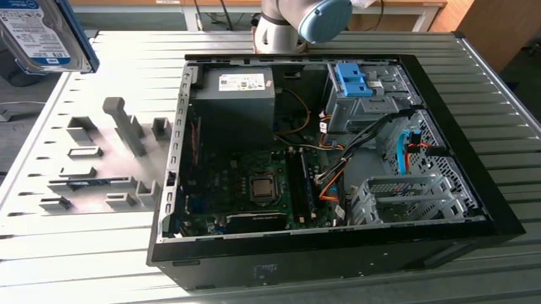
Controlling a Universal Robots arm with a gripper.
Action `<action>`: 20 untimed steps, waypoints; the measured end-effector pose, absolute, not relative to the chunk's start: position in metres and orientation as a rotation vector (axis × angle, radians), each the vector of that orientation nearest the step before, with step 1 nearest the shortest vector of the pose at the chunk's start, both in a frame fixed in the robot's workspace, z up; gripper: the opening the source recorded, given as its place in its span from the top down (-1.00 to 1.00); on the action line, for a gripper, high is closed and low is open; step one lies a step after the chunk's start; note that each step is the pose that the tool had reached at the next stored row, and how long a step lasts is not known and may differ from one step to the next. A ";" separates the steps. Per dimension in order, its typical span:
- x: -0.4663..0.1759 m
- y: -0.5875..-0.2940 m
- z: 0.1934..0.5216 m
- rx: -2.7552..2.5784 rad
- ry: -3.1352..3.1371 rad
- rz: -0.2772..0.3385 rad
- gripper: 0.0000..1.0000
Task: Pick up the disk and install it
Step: 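Pick up the disk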
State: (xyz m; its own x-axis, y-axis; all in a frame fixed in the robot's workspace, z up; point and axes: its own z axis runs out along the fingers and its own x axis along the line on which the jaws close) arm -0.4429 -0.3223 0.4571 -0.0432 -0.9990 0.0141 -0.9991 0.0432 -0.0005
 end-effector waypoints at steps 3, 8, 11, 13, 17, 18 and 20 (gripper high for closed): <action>-0.443 -0.322 0.462 2.166 -2.262 0.016 0.26; -0.443 -0.322 0.473 2.166 -2.262 0.016 0.26; -0.443 -0.322 0.479 2.166 -2.262 0.016 0.26; -0.443 -0.322 0.483 2.166 -2.262 0.016 0.26; -0.443 -0.322 0.493 2.166 -2.262 0.016 0.26; -0.443 -0.322 0.495 2.166 -2.262 0.016 0.26; -0.443 -0.322 0.497 2.166 -2.262 0.016 0.26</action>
State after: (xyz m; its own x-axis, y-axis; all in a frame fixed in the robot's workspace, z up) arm -0.4428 -0.3223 0.4974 -0.0432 -0.9990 0.0141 -0.9991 0.0432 -0.0004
